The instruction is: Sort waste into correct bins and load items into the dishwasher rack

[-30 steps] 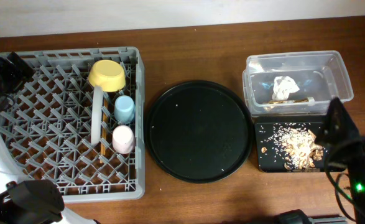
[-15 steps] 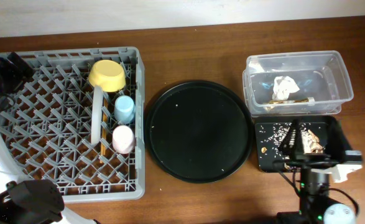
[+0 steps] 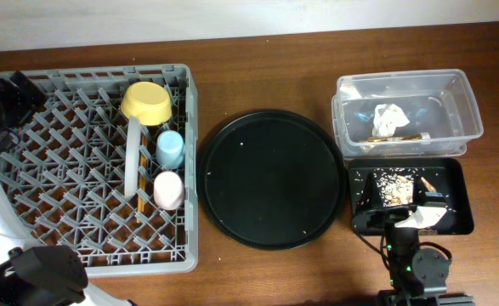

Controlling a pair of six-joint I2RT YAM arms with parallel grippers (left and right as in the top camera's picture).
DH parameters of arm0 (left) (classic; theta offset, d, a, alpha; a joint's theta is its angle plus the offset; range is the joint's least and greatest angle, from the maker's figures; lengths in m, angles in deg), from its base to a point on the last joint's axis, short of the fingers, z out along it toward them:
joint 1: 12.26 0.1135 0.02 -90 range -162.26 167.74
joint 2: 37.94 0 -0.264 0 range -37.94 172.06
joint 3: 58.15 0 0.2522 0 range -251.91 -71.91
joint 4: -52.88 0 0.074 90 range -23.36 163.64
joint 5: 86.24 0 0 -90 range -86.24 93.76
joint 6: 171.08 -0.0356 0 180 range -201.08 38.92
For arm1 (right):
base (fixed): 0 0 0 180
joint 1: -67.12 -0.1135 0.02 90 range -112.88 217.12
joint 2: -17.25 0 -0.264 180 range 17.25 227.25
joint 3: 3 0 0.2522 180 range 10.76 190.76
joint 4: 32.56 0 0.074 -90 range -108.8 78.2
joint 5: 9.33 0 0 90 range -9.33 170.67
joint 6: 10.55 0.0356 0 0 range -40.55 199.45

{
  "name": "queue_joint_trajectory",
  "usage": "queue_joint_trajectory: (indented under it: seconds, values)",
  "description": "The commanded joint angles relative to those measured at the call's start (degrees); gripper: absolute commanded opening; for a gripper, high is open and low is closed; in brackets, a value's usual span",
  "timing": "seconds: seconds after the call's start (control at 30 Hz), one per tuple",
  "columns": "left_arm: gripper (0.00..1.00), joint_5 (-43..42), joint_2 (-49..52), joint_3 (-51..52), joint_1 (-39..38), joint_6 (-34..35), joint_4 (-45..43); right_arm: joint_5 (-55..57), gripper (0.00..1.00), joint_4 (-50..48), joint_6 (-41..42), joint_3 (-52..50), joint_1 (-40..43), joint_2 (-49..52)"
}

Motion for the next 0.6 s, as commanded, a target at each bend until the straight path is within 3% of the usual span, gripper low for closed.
queue_joint_trajectory:
  seconds: [0.0, 0.57]
  values:
    - [0.99, 0.2, -0.6, -0.8, 0.2, 0.8, -0.1, -1.9, 0.99, 4.4, -4.9, -0.3, -0.4, -0.5]
    - [0.99, 0.2, -0.6, -0.8, 0.2, 0.8, -0.1, -2.7, 0.99, 4.5, -7.1, -0.3, -0.3, -0.5]
